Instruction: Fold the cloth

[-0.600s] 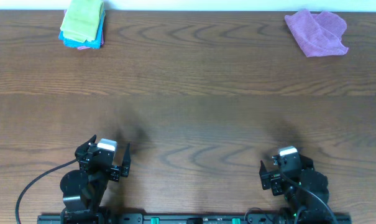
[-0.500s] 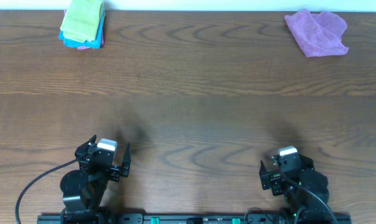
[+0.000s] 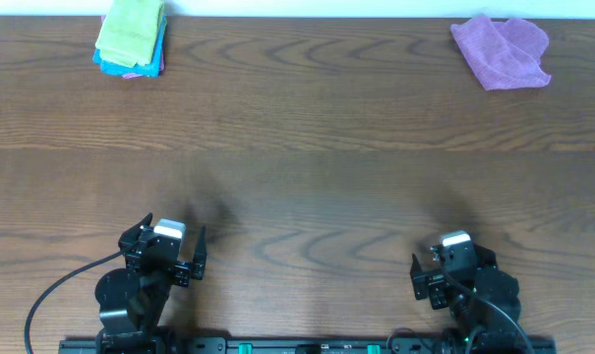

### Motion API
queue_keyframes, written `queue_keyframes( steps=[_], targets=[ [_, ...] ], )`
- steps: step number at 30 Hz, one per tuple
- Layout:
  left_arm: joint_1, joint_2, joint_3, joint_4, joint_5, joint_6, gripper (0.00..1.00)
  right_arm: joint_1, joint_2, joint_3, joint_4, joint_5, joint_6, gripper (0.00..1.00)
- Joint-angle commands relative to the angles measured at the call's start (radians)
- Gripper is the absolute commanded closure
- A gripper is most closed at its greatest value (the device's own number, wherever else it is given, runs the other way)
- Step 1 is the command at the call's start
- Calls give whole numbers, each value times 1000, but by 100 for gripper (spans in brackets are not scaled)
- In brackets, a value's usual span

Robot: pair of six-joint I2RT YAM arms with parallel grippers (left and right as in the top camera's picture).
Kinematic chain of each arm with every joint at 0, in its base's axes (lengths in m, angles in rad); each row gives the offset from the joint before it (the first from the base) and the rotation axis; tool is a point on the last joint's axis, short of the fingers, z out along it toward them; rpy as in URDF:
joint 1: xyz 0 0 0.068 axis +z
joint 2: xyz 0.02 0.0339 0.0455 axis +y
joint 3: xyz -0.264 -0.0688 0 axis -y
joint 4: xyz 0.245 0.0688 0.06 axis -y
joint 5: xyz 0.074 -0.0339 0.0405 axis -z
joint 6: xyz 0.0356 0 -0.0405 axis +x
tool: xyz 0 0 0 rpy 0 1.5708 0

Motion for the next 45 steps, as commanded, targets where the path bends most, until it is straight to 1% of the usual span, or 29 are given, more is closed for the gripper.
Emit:
queue_keyframes(
  steps=[1, 33, 37, 39, 40, 41, 42, 43, 45],
  targets=[
    [-3, -6, -21, -3, 1, 14, 5, -9, -9, -14, 0, -1, -12, 1],
    [-3, -6, -21, -3, 0, 14, 5, -9, -9, -14, 0, -1, -12, 1],
    [-3, -6, -21, -3, 1, 14, 5, -9, -9, -14, 23, -2, -12, 1],
    [-3, -6, -21, -3, 1, 14, 5, -9, -9, -14, 98, -24, -11, 1],
    [-3, -6, -21, -3, 0, 14, 5, -9, -9, -14, 176, -39, 0, 1],
    [-3, -6, -21, -3, 0, 13, 5, -9, -9, -14, 279, -67, 68, 1],
    [-3, -6, -21, -3, 0, 14, 5, -9, -8, -16, 407, -72, 179, 1],
    [-3, -6, -21, -3, 0, 14, 5, -9, -5, -17, 487, -71, 252, 1],
    [-3, -6, -21, -3, 0, 14, 5, -9, 13, -17, 585, -68, 311, 1]
  ],
)
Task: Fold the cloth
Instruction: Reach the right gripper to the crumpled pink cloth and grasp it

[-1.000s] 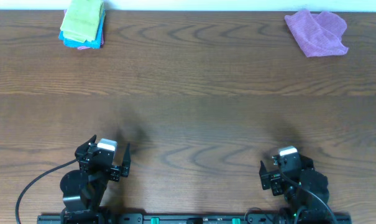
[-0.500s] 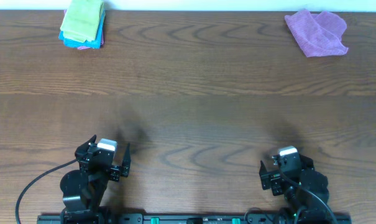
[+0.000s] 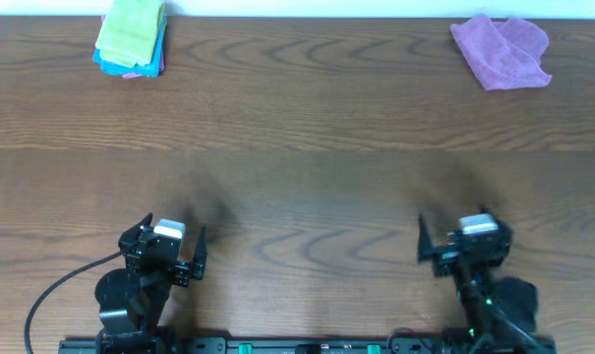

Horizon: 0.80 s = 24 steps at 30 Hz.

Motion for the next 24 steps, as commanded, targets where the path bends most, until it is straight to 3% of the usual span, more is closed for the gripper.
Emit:
queue_keyframes(
  steps=[1, 5, 9, 16, 18, 22, 24],
  targets=[
    [-3, -6, -20, -3, 1, 13, 5, -9, 27, 0, 92, -6, 198, 1],
    [-3, -6, -20, -3, 1, 14, 5, -9, 206, 1, 265, 69, 322, 1],
    [-3, -6, -20, -3, 1, 14, 5, -15, 566, 81, 501, 128, 325, 1],
    [-3, -6, -20, -3, 1, 13, 5, -90, 1185, 534, 416, 133, 324, 1],
    [-3, -6, -20, -3, 1, 14, 5, -98, 1278, 618, 421, 123, 324, 1],
    [-3, -6, -20, -3, 1, 14, 5, -108, 1407, 711, 612, 135, 241, 1],
    [-3, -6, -20, -3, 1, 13, 4, -130, 1481, 777, 607, 134, 222, 1]
  ],
)
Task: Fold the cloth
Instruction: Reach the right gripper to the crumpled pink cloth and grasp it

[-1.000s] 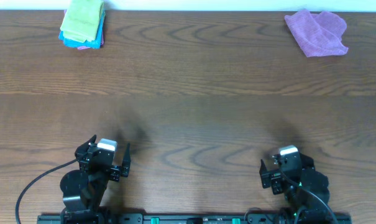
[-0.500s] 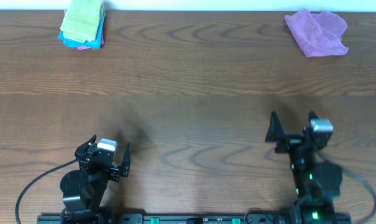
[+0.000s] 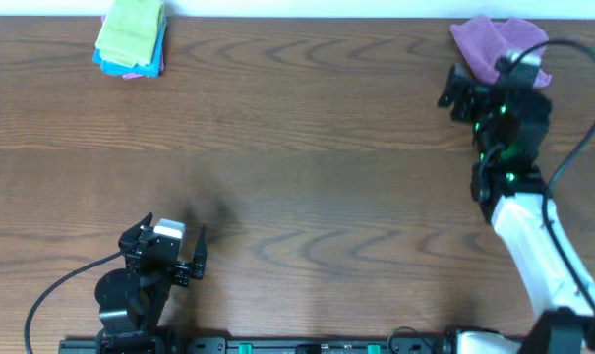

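Observation:
A crumpled purple cloth (image 3: 494,37) lies at the far right corner of the wooden table (image 3: 297,147). My right gripper (image 3: 496,81) is stretched out to it and hangs over the cloth's near edge, jaws spread open, with nothing visibly between them. The cloth's lower part is hidden under the gripper. My left gripper (image 3: 173,232) rests open near the front left edge, far from the cloth.
A stack of folded cloths (image 3: 130,37), green on top of blue and pink, sits at the far left corner. The right arm (image 3: 533,236) runs from the front right edge up the right side. A black cable (image 3: 582,88) loops beside it.
My right arm has gone from the front right edge to the far right corner, so its gripper is now over the purple cloth's near edge. The left arm and both cloth piles are unchanged.
Both arms first sat folded at the front edge with open grippers. Then the right gripper stood slightly raised and turned near its base. Now it is extended over the purple cloth, which lies as before.

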### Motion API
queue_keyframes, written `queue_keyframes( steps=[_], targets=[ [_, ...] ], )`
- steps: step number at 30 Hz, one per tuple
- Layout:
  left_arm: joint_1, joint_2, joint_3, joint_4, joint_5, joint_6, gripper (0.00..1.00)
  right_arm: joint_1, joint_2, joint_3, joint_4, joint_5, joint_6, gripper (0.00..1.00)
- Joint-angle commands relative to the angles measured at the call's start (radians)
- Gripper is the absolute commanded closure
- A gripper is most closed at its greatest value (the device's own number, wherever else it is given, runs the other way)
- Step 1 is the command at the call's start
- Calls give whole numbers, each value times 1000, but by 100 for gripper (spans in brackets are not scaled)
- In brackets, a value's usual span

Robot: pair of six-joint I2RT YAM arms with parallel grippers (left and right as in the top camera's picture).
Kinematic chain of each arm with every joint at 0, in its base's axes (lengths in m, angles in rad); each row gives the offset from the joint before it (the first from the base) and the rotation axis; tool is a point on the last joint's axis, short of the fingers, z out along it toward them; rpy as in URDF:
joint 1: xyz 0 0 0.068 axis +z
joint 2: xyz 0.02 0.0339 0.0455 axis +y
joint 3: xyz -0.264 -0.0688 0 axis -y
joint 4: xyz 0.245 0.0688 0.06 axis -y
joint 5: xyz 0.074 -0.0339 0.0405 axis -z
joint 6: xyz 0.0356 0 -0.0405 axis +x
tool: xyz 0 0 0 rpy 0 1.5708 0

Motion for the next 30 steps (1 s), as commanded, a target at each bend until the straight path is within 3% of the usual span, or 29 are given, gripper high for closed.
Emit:
queue_keyframes(
  steps=[1, 5, 9, 15, 24, 30],
  targets=[
    [-3, -6, -20, -7, 1, 14, 5, -40, 103, 108, -27, 6, -44, 1],
    [-3, -6, -20, -7, 0, 14, 5, -84, 274, 289, -162, 3, -50, 1],
    [-3, -6, -20, -7, 1, 13, 5, -126, 431, 452, -256, 5, -150, 1],
    [-3, -6, -20, -7, 1, 13, 5, -209, 630, 637, -316, 34, -179, 1],
    [-3, -6, -20, -7, 0, 13, 5, -309, 842, 812, -340, 30, -150, 7],
    [-3, -6, -20, -7, 1, 14, 5, -320, 897, 814, -339, 18, -106, 16]
  ],
)
